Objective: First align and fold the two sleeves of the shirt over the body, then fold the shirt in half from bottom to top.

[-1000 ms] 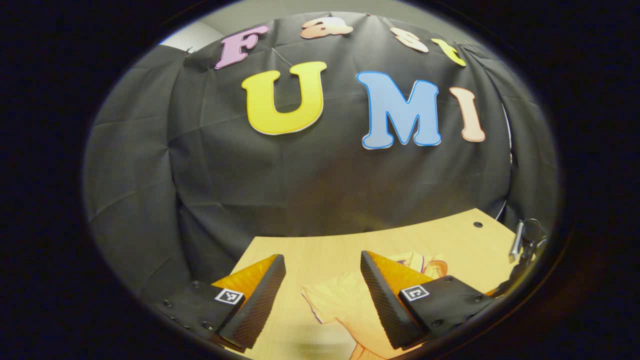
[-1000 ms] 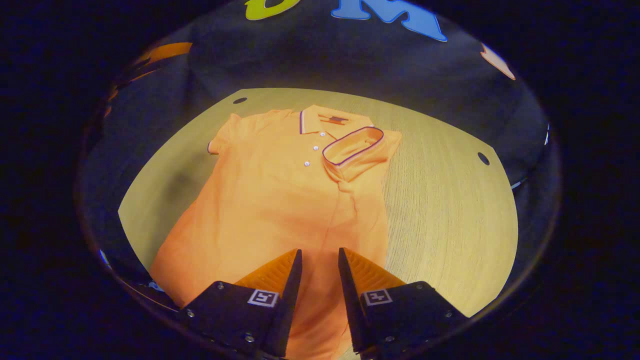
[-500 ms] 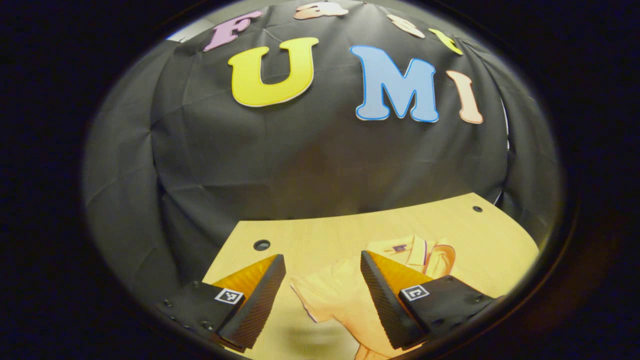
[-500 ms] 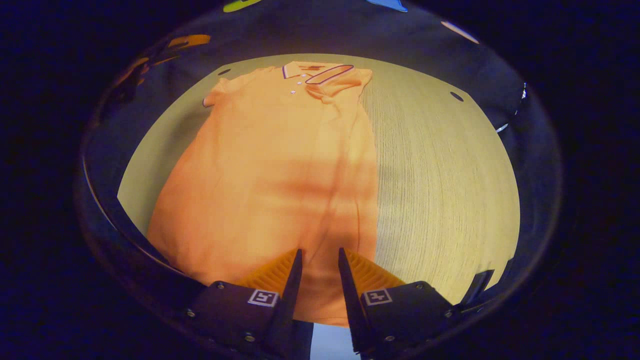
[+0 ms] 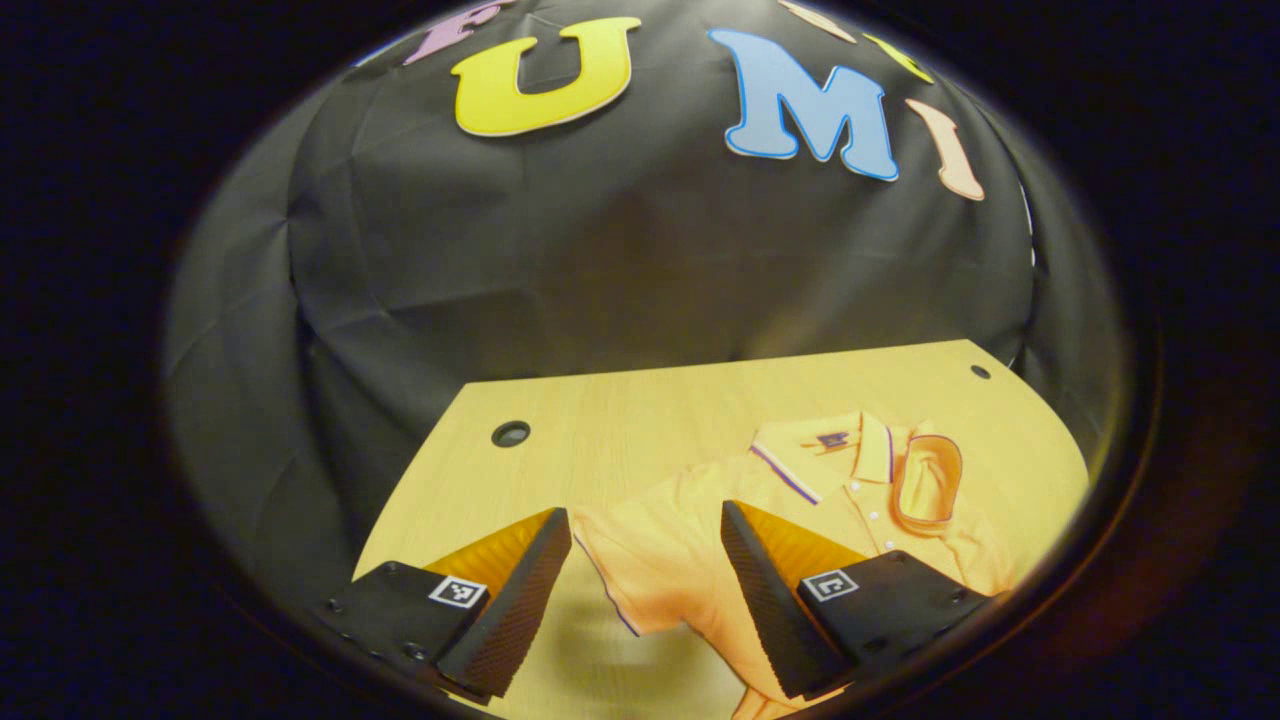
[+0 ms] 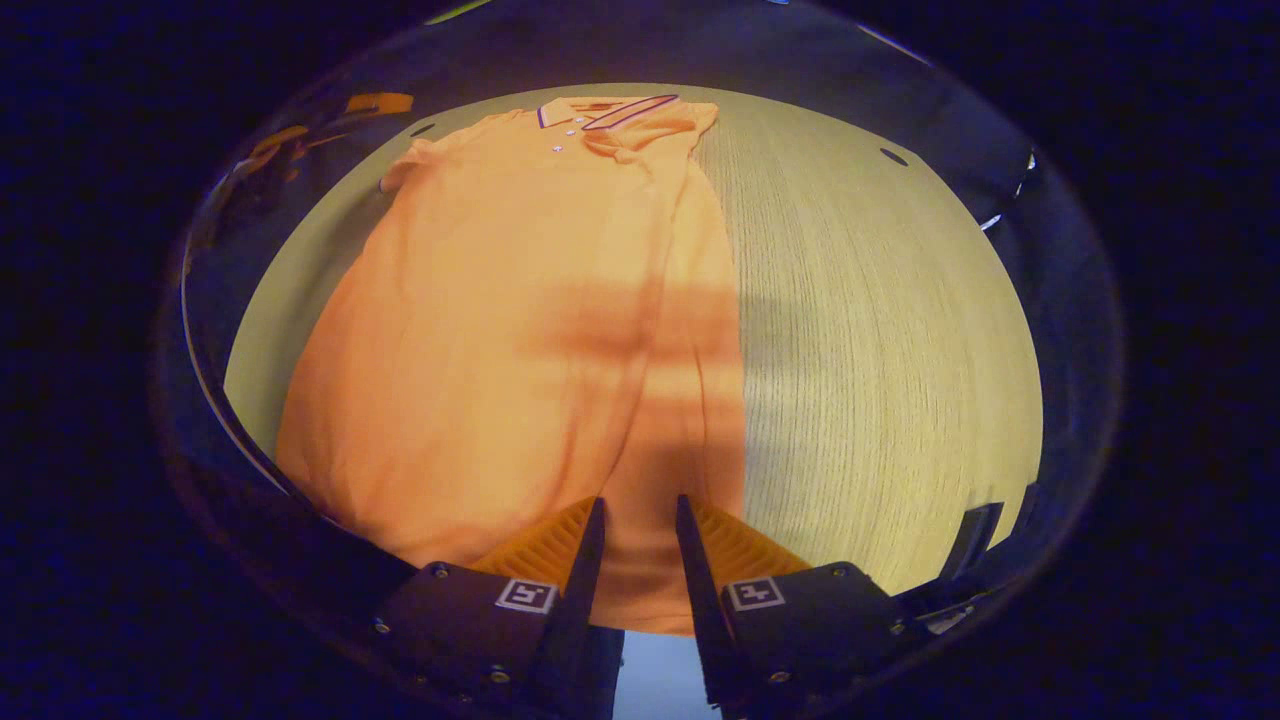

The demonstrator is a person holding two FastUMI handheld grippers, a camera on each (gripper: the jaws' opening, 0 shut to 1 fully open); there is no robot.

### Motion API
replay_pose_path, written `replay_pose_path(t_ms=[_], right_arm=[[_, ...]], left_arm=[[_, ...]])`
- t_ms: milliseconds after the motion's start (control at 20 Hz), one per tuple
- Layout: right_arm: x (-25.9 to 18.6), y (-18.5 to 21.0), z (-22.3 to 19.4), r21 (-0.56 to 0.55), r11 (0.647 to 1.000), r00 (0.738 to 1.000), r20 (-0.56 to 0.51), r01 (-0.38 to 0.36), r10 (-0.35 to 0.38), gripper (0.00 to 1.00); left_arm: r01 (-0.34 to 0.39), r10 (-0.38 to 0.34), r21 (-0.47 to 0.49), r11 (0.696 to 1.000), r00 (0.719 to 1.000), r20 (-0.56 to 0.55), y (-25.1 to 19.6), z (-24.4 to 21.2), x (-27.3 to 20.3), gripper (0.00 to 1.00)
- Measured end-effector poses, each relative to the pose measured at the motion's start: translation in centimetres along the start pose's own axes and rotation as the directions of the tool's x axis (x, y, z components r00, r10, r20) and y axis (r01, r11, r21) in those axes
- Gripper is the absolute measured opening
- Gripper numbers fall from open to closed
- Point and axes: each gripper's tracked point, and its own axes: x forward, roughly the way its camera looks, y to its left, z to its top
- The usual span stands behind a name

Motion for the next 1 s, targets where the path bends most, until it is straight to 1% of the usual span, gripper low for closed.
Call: replay_pose_path(t_ms=[50,150,450,700,1000], right_arm=[[0.0,0.0,-0.1,-0.005,1.0,1.0,-0.003,0.0,0.0,0.47],[0.0,-0.1,-0.2,0.008,1.0,1.0,-0.007,-0.003,0.003,0.47],[0.2,0.0,-0.2,0.002,1.0,1.0,-0.015,-0.003,0.003,0.47],[0.3,0.0,-0.1,-0.007,1.0,1.0,-0.027,-0.004,0.004,0.47],[0.3,0.0,-0.2,-0.006,1.0,1.0,-0.028,-0.004,0.003,0.47]], left_arm=[[0.0,0.0,-0.003,1.0,1.0,-0.021,-0.1,-1.0,0.6,0.99],[0.003,-0.003,-0.012,1.0,0.998,-0.062,-0.3,-2.8,1.4,1.0],[-0.024,0.016,-0.051,0.998,0.99,-0.143,-0.1,-6.7,4.1,1.0],[-0.037,0.025,-0.062,0.997,0.983,-0.182,-0.1,-8.3,5.7,1.0],[-0.053,0.031,-0.107,0.993,0.98,-0.199,-0.2,-9.3,6.3,0.98]])
